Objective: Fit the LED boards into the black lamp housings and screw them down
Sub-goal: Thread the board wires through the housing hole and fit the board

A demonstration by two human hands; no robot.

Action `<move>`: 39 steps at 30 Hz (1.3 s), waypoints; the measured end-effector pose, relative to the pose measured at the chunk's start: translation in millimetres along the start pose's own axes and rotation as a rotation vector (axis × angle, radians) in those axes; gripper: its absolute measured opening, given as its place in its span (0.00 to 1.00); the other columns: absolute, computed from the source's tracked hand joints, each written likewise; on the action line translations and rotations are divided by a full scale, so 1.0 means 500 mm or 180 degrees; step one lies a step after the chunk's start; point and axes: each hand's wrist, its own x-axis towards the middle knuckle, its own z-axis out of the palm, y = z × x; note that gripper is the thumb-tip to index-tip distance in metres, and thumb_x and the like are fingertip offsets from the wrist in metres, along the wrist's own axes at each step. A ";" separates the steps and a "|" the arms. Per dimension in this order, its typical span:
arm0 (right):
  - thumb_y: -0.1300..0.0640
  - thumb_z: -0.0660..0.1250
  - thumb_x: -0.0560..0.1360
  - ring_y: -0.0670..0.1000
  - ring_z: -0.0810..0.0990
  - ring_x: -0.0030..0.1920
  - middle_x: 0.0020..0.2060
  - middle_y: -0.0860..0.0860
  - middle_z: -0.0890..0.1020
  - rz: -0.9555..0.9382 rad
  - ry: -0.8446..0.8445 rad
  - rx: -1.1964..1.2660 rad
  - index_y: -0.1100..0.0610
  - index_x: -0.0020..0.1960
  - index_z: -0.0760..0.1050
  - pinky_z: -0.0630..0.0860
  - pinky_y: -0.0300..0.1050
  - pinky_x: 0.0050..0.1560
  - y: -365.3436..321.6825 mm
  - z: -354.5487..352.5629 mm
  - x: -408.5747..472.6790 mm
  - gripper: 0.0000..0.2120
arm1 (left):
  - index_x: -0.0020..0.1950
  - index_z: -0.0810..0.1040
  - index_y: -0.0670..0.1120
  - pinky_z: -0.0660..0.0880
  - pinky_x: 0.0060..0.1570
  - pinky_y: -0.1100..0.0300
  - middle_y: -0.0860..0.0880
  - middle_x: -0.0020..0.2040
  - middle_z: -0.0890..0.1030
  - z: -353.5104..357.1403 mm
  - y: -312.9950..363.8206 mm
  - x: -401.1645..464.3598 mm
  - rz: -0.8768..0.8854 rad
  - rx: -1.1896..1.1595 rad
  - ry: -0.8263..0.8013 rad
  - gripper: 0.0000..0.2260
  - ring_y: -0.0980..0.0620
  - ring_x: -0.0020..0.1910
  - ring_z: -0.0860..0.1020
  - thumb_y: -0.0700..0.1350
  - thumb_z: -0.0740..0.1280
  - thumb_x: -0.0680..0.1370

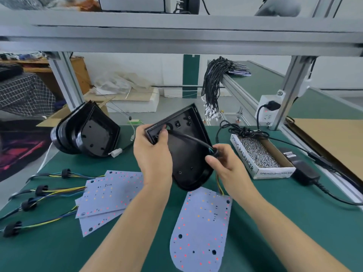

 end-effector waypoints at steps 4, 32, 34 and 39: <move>0.57 0.68 0.77 0.43 0.73 0.46 0.48 0.49 0.77 -0.1008 0.0786 -0.1309 0.56 0.55 0.76 0.70 0.36 0.51 -0.015 -0.004 -0.003 0.08 | 0.44 0.72 0.54 0.72 0.43 0.67 0.57 0.40 0.78 0.000 -0.002 0.000 0.0202 0.0190 0.0195 0.10 0.63 0.37 0.75 0.39 0.68 0.77; 0.69 0.71 0.71 0.44 0.83 0.37 0.35 0.48 0.85 -0.0309 -0.0119 0.0155 0.60 0.44 0.82 0.79 0.36 0.44 -0.126 0.033 0.056 0.05 | 0.52 0.81 0.49 0.77 0.53 0.60 0.49 0.48 0.83 0.013 -0.011 -0.047 0.0139 -0.0034 -0.0724 0.20 0.54 0.48 0.81 0.27 0.66 0.71; 0.69 0.72 0.71 0.47 0.82 0.34 0.32 0.51 0.84 -0.0233 -0.0016 0.0280 0.61 0.42 0.82 0.79 0.40 0.43 -0.126 0.034 0.055 0.04 | 0.51 0.81 0.48 0.77 0.52 0.58 0.44 0.50 0.83 0.014 -0.010 -0.047 0.0077 -0.0216 -0.0805 0.22 0.52 0.47 0.81 0.24 0.64 0.68; 0.64 0.74 0.70 0.55 0.84 0.39 0.35 0.55 0.85 -0.0014 0.0348 0.0113 0.59 0.41 0.83 0.80 0.54 0.47 -0.119 0.034 0.053 0.02 | 0.46 0.81 0.55 0.75 0.47 0.61 0.42 0.52 0.80 0.026 -0.005 -0.058 0.0120 -0.0168 -0.0782 0.29 0.50 0.45 0.79 0.23 0.60 0.64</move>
